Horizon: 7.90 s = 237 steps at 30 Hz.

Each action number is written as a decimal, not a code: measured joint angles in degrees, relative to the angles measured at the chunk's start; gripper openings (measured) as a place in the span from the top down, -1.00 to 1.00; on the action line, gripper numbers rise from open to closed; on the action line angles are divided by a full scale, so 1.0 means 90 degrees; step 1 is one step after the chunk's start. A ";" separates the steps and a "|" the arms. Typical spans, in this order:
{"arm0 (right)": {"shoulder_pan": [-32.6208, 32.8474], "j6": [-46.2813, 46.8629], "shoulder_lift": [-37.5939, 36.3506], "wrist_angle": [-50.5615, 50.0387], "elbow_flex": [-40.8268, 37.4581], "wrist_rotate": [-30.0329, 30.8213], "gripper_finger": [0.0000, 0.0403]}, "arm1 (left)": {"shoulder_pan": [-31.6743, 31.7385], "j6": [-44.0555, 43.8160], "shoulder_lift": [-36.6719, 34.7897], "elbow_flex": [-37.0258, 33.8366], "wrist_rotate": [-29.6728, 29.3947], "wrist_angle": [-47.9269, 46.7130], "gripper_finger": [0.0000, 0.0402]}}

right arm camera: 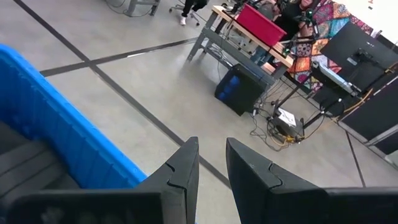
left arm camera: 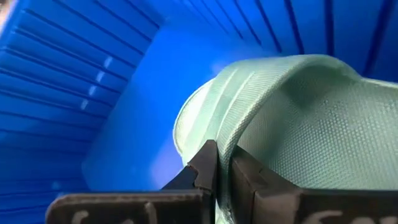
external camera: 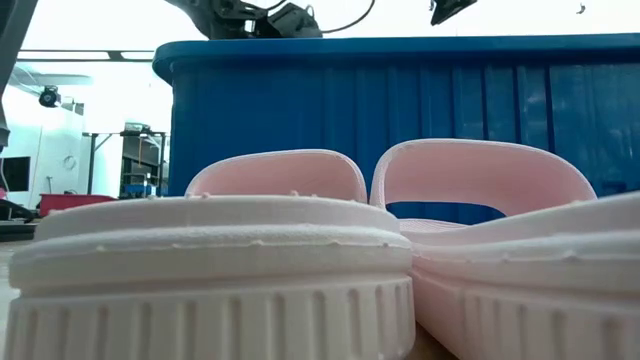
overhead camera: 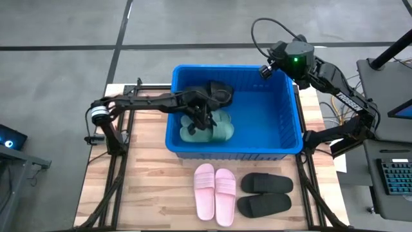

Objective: Pick and place slides into bin
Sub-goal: Put the green slipper into the blue bin, then put the pink slipper into the blue bin

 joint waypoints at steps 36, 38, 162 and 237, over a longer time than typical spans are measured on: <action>-0.0733 -0.0021 0.0005 0.0039 0.0000 -0.0017 0.64 | -0.0478 0.1243 0.0133 -0.1445 -0.1012 0.1231 1.00; -0.0733 -0.0021 0.0005 0.0036 0.0000 -0.0017 0.64 | -0.0474 0.1155 0.0122 -0.1500 -0.1019 0.1240 0.99; -0.0830 -0.0028 0.0214 0.0180 0.0000 -0.0017 0.64 | -0.0563 0.1446 -0.0185 -0.1625 -0.1770 0.0746 1.00; -0.0828 0.0025 0.0214 0.0124 0.0000 -0.0068 0.64 | -0.0561 -0.5420 -0.3812 -0.1474 -0.5875 0.0921 0.20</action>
